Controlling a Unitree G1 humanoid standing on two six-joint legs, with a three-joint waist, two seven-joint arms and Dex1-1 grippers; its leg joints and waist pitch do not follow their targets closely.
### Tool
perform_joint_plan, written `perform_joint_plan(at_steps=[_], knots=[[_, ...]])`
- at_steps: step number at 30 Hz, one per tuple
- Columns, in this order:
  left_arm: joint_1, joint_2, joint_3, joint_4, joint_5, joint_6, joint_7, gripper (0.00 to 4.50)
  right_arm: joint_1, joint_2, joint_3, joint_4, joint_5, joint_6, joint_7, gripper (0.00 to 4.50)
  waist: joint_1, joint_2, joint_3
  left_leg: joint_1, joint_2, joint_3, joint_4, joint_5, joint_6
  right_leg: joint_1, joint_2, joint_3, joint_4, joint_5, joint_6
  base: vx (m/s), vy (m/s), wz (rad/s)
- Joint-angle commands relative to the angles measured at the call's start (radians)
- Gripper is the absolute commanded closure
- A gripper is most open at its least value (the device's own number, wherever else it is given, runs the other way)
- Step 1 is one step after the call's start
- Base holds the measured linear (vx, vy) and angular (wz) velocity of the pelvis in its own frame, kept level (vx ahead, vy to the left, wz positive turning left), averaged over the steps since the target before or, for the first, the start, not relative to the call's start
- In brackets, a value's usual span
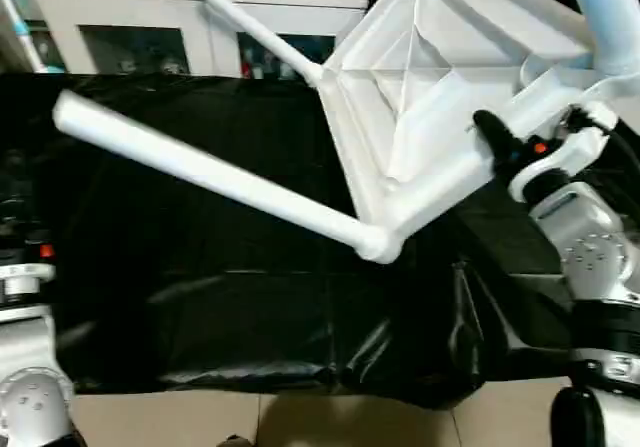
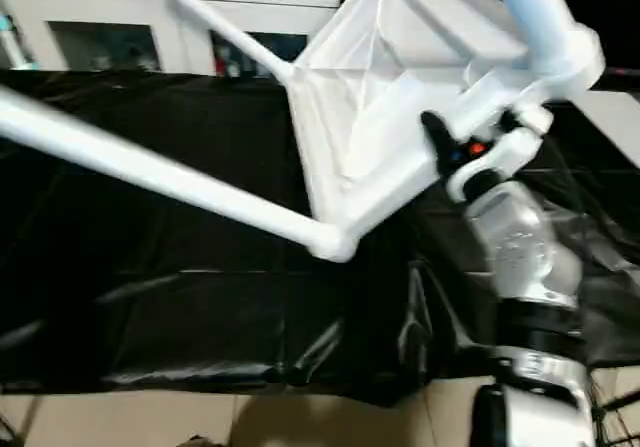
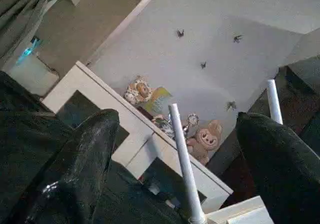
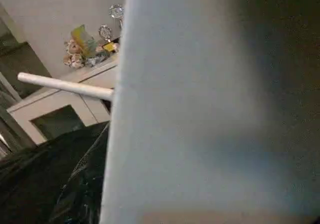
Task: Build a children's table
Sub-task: Flip table
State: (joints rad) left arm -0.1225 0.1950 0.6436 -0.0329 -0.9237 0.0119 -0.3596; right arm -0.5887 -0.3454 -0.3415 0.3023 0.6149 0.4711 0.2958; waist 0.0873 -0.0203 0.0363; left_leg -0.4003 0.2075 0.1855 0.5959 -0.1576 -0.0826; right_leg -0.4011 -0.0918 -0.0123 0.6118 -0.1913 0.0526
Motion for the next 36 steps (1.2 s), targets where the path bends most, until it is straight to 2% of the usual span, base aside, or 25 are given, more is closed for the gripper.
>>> perform_joint_plan(at_steps=[1, 4, 7, 9, 10, 11, 12, 13, 16, 17, 18, 21, 23, 24, 25, 26, 27, 28, 31, 33, 34, 35, 36], knots=[[-0.015, 0.033, 0.012, 0.013, 0.014, -0.012, -0.010, 0.32, 0.011, -0.046, 0.041, -0.048, -0.074, -0.003, 0.033, 2.44, -0.001, 0.002, -0.058, 0.033, 0.001, 0.004, -0.068, -0.227, -0.025, 0.032, -0.006, 0.007, -0.062, -0.119, -0.115, 0.000, 0.000, 0.00], [-0.019, 0.105, 0.000, 0.039, 0.062, -0.011, -0.059, 0.32, 0.003, -0.072, 0.053, -0.055, -0.097, -0.006, 0.016, 2.44, 0.000, 0.005, -0.059, 0.034, 0.002, 0.003, -0.068, -0.210, -0.023, 0.031, -0.006, 0.006, -0.060, -0.113, -0.112, 0.000, 0.000, 0.00], [-0.001, 0.223, -0.053, 0.050, 0.178, 0.013, -0.117, 0.32, 0.008, -0.089, 0.099, -0.081, -0.141, -0.011, 0.017, 2.44, 0.002, 0.007, -0.060, 0.037, 0.003, 0.003, -0.068, -0.215, -0.027, 0.027, -0.005, 0.006, -0.058, -0.119, -0.112, 0.000, 0.000, 0.00], [0.012, 0.301, -0.087, 0.055, 0.232, 0.055, -0.140, 0.32, 0.006, -0.093, 0.121, -0.092, -0.171, -0.014, 0.003, 2.44, 0.001, 0.008, -0.058, 0.039, 0.005, 0.001, -0.072, -0.242, -0.041, 0.024, -0.006, 0.005, -0.058, -0.147, -0.106, 0.000, 0.000, 0.00], [0.013, 0.310, -0.091, 0.055, 0.237, 0.061, -0.142, 0.32, 0.005, -0.093, 0.124, -0.092, -0.175, -0.015, 0.001, 2.44, 0.000, 0.007, -0.059, 0.039, 0.005, 0.001, -0.073, -0.249, -0.045, 0.023, -0.006, 0.006, -0.058, -0.153, -0.107, 0.000, 0.000, 0.00], [0.013, 0.374, -0.123, 0.056, 0.272, 0.101, -0.148, 0.32, -0.002, -0.095, 0.138, -0.093, -0.193, -0.020, -0.017, 2.45, -0.001, 0.004, -0.058, 0.042, 0.005, 0.001, -0.075, -0.283, -0.058, 0.020, -0.006, 0.005, -0.057, -0.183, -0.107, 0.000, 0.000, 0.00], [0.011, 0.387, -0.134, 0.046, 0.278, 0.110, -0.155, 0.32, -0.006, -0.094, 0.141, -0.091, -0.198, -0.023, -0.023, 2.45, -0.001, 0.004, -0.057, 0.043, 0.005, 0.001, -0.075, -0.295, -0.060, 0.017, -0.006, 0.006, -0.059, -0.198, -0.107, 0.000, 0.000, 0.00], [0.007, 0.439, -0.195, -0.008, 0.314, 0.145, -0.183, 0.32, -0.022, -0.079, 0.147, -0.085, -0.216, -0.034, -0.060, 2.46, -0.002, 0.006, -0.056, 0.044, 0.006, 0.000, -0.078, -0.315, -0.069, 0.015, -0.007, 0.007, -0.059, -0.214, -0.110, 0.000, 0.000, 0.00], [0.000, 0.451, -0.232, -0.040, 0.337, 0.172, -0.177, 0.32, -0.026, -0.068, 0.153, -0.087, -0.225, -0.038, -0.078, 2.49, -0.002, 0.005, -0.055, 0.046, 0.007, -0.002, -0.080, -0.350, -0.082, 0.011, -0.008, 0.007, -0.060, -0.232, -0.120, 0.000, 0.000, 0.00], [-0.009, 0.444, -0.278, -0.076, 0.371, 0.173, -0.175, 0.32, -0.024, -0.056, 0.165, -0.097, -0.233, -0.032, -0.090, 2.50, 0.000, 0.002, -0.055, 0.047, 0.008, 0.000, -0.079, -0.350, -0.083, 0.010, -0.009, 0.008, -0.060, -0.225, -0.122, 0.000, 0.000, 0.00], [-0.013, 0.439, -0.302, -0.093, 0.390, 0.170, -0.177, 0.32, -0.023, -0.050, 0.171, -0.101, -0.238, -0.029, -0.096, 2.51, 0.001, 0.005, -0.055, 0.049, 0.008, 0.000, -0.079, -0.357, -0.084, 0.009, -0.009, 0.009, -0.061, -0.227, -0.122, 0.000, 0.000, 0.00], [-0.014, 0.440, -0.372, -0.140, 0.410, 0.191, -0.199, 0.32, -0.018, -0.038, 0.178, -0.114, -0.255, -0.017, -0.117, 2.54, 0.001, 0.001, -0.057, 0.042, 0.005, -0.002, -0.080, -0.343, -0.090, 0.014, -0.010, 0.009, -0.058, -0.217, -0.112, 0.000, 0.000, 0.00], [-0.027, 0.428, -0.459, -0.193, 0.457, 0.207, -0.181, 0.32, -0.016, -0.031, 0.194, -0.126, -0.292, -0.018, -0.155, 2.55, 0.002, 0.001, -0.058, 0.042, 0.005, -0.002, -0.079, -0.343, -0.092, 0.012, -0.009, 0.009, -0.058, -0.218, -0.107, 0.000, 0.000, 0.00], [-0.027, 0.428, -0.459, -0.193, 0.457, 0.207, -0.181, 0.32, -0.016, -0.031, 0.194, -0.126, -0.292, -0.018, -0.155, 2.55, 0.002, -0.001, -0.057, 0.041, 0.005, -0.002, -0.079, -0.340, -0.091, 0.013, -0.009, 0.009, -0.059, -0.216, -0.105, 0.000, 0.000, 0.00], [-0.037, 0.432, -0.505, -0.220, 0.480, 0.231, -0.178, 0.32, -0.017, -0.028, 0.203, -0.132, -0.315, -0.021, -0.178, 2.55, 0.002, -0.002, -0.057, 0.039, 0.004, -0.002, -0.078, -0.339, -0.092, 0.013, -0.009, 0.010, -0.059, -0.223, -0.102, 0.000, 0.000, 0.00], [-0.044, 0.438, -0.545, -0.248, 0.488, 0.253, -0.199, 0.32, -0.017, -0.023, 0.210, -0.138, -0.333, -0.024, -0.195, 2.55, 0.001, 0.001, -0.058, 0.039, 0.005, -0.003, -0.079, -0.336, -0.094, 0.014, -0.009, 0.010, -0.057, -0.220, -0.100, 0.000, 0.000, 0.00], [-0.050, 0.434, -0.574, -0.271, 0.468, 0.275, -0.224, 0.32, -0.016, -0.014, 0.220, -0.148, -0.343, -0.028, -0.205, 2.55, 0.002, -0.001, -0.058, 0.042, 0.004, -0.001, -0.077, -0.334, -0.097, 0.010, -0.009, 0.010, -0.058, -0.227, -0.097, 0.000, 0.000, 0.00], [-0.063, 0.417, -0.614, -0.292, 0.466, 0.283, -0.245, 0.32, -0.010, 0.006, 0.241, -0.161, -0.351, -0.028, -0.205, 2.55, 0.002, -0.002, -0.057, 0.039, 0.003, -0.002, -0.078, -0.335, -0.097, 0.012, -0.009, 0.010, -0.058, -0.237, -0.098, 0.000, 0.000, 0.00], [-0.085, 0.414, -0.694, -0.296, 0.533, 0.273, -0.265, 0.32, 0.003, 0.028, 0.286, -0.170, -0.372, -0.039, -0.190, 2.55, -0.004, -0.004, -0.057, 0.034, 0.001, -0.003, -0.078, -0.333, -0.100, 0.013, -0.008, 0.010, -0.060, -0.245, -0.087, 0.000, 0.000, 0.00], [-0.091, 0.418, -0.716, -0.297, 0.549, 0.275, -0.274, 0.32, 0.005, 0.030, 0.301, -0.169, -0.382, -0.049, -0.183, 2.55, -0.010, -0.004, -0.058, 0.029, 0.000, -0.005, -0.078, -0.329, -0.101, 0.017, -0.009, 0.010, -0.058, -0.244, -0.080, 0.000, 0.000, 0.00], [-0.098, 0.420, -0.731, -0.294, 0.559, 0.279, -0.280, 0.32, 0.006, 0.033, 0.311, -0.166, -0.387, -0.058, -0.176, 2.55, -0.011, -0.004, -0.058, 0.028, 0.000, -0.006, -0.078, -0.328, -0.102, 0.018, -0.009, 0.009, -0.058, -0.244, -0.078, 0.000, 0.000, 0.00], [-0.119, 0.420, -0.759, -0.283, 0.603, 0.271, -0.275, 0.32, 0.007, 0.040, 0.323, -0.156, -0.392, -0.076, -0.165, 2.55, -0.013, -0.005, -0.058, 0.032, 0.001, -0.005, -0.076, -0.333, -0.100, 0.014, -0.006, 0.010, -0.059, -0.238, -0.078, 0.000, 0.000, 0.00], [-0.119, 0.420, -0.759, -0.283, 0.603, 0.271, -0.275, 0.32, 0.007, 0.040, 0.323, -0.156, -0.392, -0.076, -0.165, 2.55, -0.013, -0.005, -0.058, 0.032, 0.001, -0.005, -0.076, -0.333, -0.100, 0.014, -0.006, 0.010, -0.059, -0.238, -0.078, 0.000, 0.000, 0.00]])
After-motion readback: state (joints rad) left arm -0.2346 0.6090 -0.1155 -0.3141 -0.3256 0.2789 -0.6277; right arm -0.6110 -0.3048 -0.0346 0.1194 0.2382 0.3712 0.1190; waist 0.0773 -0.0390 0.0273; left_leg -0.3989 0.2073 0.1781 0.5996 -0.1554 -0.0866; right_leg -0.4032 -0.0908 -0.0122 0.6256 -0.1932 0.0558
